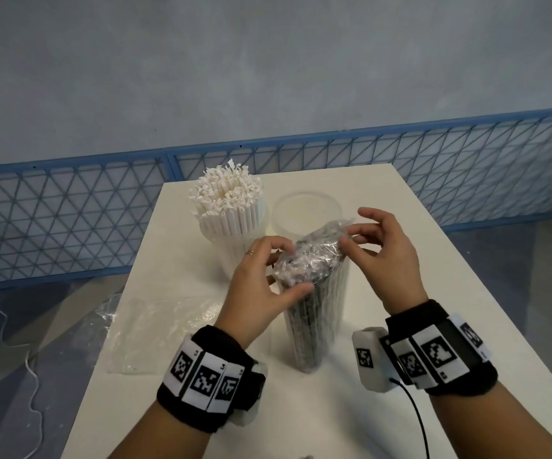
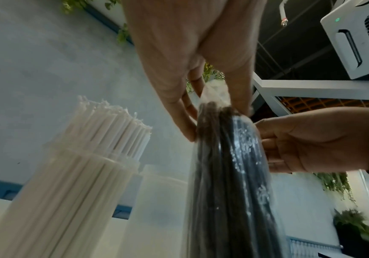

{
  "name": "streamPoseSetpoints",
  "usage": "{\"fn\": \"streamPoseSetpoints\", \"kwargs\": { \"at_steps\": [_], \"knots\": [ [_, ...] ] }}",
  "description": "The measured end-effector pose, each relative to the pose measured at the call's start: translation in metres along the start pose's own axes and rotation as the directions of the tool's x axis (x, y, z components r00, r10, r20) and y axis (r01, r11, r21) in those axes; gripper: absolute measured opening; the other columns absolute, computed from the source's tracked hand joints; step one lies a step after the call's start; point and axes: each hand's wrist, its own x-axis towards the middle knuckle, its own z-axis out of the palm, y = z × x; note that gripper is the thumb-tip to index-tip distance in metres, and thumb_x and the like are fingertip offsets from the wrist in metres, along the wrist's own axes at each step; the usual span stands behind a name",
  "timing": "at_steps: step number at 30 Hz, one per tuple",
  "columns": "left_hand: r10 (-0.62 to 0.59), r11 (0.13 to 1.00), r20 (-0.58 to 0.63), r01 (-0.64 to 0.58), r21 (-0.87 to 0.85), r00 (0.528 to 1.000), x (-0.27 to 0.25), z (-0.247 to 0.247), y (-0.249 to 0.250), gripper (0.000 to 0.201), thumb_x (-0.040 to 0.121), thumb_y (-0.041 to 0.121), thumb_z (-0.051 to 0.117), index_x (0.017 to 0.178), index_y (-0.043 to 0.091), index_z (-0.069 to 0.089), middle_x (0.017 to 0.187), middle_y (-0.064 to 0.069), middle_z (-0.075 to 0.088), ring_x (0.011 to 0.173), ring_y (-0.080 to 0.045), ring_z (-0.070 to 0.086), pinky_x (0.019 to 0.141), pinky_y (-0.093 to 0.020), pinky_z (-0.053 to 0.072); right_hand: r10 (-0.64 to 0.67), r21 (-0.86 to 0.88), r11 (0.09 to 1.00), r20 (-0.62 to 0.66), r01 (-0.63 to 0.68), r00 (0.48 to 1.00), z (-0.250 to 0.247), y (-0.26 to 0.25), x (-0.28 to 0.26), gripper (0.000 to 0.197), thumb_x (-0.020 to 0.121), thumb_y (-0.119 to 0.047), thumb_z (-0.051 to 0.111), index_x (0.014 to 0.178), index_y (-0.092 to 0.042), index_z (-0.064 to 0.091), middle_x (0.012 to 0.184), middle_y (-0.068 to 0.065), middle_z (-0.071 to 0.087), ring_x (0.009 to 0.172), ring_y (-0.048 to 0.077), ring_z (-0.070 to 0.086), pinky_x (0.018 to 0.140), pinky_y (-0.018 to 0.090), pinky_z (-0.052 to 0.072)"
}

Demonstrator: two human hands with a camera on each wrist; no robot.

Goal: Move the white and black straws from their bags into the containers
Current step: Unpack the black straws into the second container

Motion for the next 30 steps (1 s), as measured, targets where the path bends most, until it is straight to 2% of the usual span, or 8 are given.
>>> {"fn": "streamPoseSetpoints", "kwargs": {
  "at_steps": [5, 10, 14, 17, 20, 24, 27, 30],
  "knots": [
    [0.025, 0.994, 0.004, -0.026, 0.107, 1.0, -0.001, 0.011, -0.001, 0.061, 0.062, 0.016, 0.086, 0.109, 0.028, 0.049, 0.114, 0.018, 0.058, 0.104, 0.012, 0.054, 0.081, -0.002, 0.039, -0.011, -0.083, 0.996, 0.072, 0.016, 0.997, -0.001, -0.002, 0.007, 0.032, 0.08, -0.011, 0.069, 0.107, -0.019, 0.055, 0.081, -0.007, 0.065, 0.073, -0.008, 0.059, 0.071, 0.004, 0.043],
    [0.03, 0.993, -0.051, -0.024, 0.114, 0.998, 0.001, 0.011, -0.007, 0.06, 0.062, 0.014, 0.086, 0.11, 0.022, 0.052, 0.11, 0.018, 0.061, 0.101, 0.006, 0.058, 0.083, -0.005, 0.042, 0.058, -0.009, 0.998, 0.068, -0.058, 0.996, -0.004, -0.003, 0.009, 0.036, 0.081, -0.009, 0.068, 0.111, -0.021, 0.05, 0.078, -0.007, 0.063, 0.074, 0.007, 0.061, 0.082, 0.036, 0.055],
    [-0.014, 0.996, -0.051, 0.018, 0.087, 0.999, 0.003, 0.008, -0.008, 0.06, 0.064, 0.014, 0.085, 0.112, 0.024, 0.05, 0.108, 0.017, 0.062, 0.098, 0.001, 0.061, 0.082, -0.013, 0.048, -0.036, -0.047, 0.998, -0.01, 0.036, 0.999, -0.002, -0.003, 0.0, 0.043, 0.079, -0.013, 0.071, 0.111, -0.025, 0.046, 0.101, -0.01, 0.056, 0.076, -0.001, 0.06, 0.071, 0.014, 0.051],
    [-0.041, 0.996, 0.034, 0.038, 0.083, 0.999, 0.005, 0.005, -0.006, 0.059, 0.071, 0.008, 0.079, 0.117, 0.027, 0.048, 0.109, 0.019, 0.06, 0.098, 0.004, 0.06, 0.082, -0.011, 0.046, -0.179, -0.145, 0.972, 0.042, 0.183, 0.983, 0.007, 0.0, -0.018, 0.043, 0.077, -0.02, 0.073, 0.112, -0.024, 0.048, 0.112, -0.018, 0.045, 0.092, -0.002, 0.053, 0.076, 0.014, 0.049],
    [-0.049, 0.998, 0.059, 0.047, 0.035, 0.997, 0.007, 0.002, -0.006, 0.055, 0.073, 0.005, 0.076, 0.117, 0.027, 0.052, 0.111, 0.016, 0.062, 0.097, 0.002, 0.062, 0.081, -0.013, 0.048, -0.204, -0.139, 0.966, 0.112, 0.219, 0.973, 0.011, 0.017, -0.032, 0.078, 0.066, -0.043, 0.077, 0.13, -0.025, 0.036, 0.127, -0.019, 0.031, 0.114, 0.006, 0.045, 0.093, 0.015, 0.045],
    [-0.096, 0.994, -0.014, 0.095, -0.056, 0.995, 0.003, 0.01, -0.008, 0.047, 0.074, 0.009, 0.078, 0.111, 0.028, 0.056, 0.108, 0.014, 0.065, 0.097, -0.004, 0.064, 0.082, -0.021, 0.052, 0.031, -0.181, 0.983, 0.266, 0.018, 0.963, 0.021, 0.037, -0.043, 0.134, 0.047, -0.061, 0.081, 0.146, -0.023, -0.001, 0.149, -0.006, 0.014, 0.141, 0.015, 0.02, 0.115, 0.04, 0.03],
    [-0.146, 0.985, -0.068, 0.139, -0.106, 0.987, -0.001, 0.016, -0.012, 0.043, 0.074, 0.01, 0.078, 0.106, 0.027, 0.055, 0.105, 0.015, 0.063, 0.093, 0.001, 0.063, 0.077, -0.015, 0.051, 0.051, -0.297, 0.954, 0.297, 0.042, 0.954, 0.029, 0.037, -0.045, 0.143, 0.045, -0.06, 0.08, 0.146, -0.021, -0.013, 0.153, 0.003, 0.013, 0.142, 0.015, 0.015, 0.116, 0.044, 0.024],
    [-0.105, 0.99, -0.049, 0.109, 0.093, 0.993, -0.001, 0.011, -0.015, 0.042, 0.072, 0.015, 0.08, 0.105, 0.024, 0.055, 0.111, 0.006, 0.058, 0.095, 0.01, 0.056, 0.078, -0.004, 0.042, 0.032, -0.41, 0.906, 0.306, 0.101, 0.951, 0.031, 0.037, -0.042, 0.133, 0.049, -0.063, 0.069, 0.147, -0.019, -0.009, 0.148, 0.006, 0.023, 0.137, 0.018, 0.025, 0.111, 0.045, 0.032]
  ]
}}
